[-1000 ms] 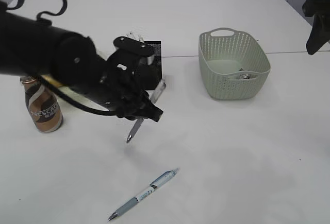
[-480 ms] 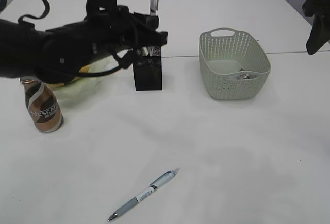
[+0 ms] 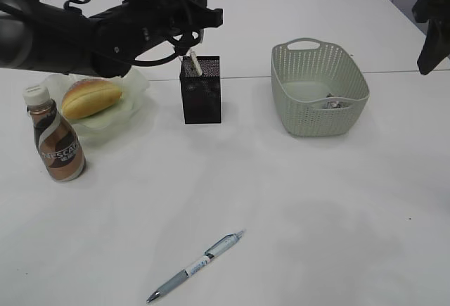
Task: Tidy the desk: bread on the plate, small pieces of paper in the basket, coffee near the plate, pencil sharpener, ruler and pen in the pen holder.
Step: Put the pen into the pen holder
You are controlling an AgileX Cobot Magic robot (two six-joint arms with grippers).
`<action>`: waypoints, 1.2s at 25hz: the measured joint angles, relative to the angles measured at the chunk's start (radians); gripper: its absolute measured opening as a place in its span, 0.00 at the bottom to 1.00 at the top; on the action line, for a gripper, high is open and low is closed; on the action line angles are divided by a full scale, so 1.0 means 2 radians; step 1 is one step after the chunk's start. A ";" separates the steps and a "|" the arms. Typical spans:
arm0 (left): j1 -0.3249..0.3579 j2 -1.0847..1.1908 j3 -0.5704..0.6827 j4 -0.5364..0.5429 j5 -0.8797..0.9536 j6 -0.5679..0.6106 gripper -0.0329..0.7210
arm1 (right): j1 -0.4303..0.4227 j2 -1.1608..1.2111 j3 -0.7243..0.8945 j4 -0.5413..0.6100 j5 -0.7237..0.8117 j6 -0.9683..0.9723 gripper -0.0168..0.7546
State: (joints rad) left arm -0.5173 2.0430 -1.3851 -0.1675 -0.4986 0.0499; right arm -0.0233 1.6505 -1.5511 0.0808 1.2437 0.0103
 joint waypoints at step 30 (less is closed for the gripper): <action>0.003 0.081 -0.039 0.000 0.039 0.000 0.55 | 0.000 0.000 0.000 -0.008 -0.002 0.000 0.52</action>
State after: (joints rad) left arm -0.5106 2.2040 -1.4627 -0.1675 -0.4202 0.0499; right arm -0.0233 1.6505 -1.5511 0.0656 1.2399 0.0103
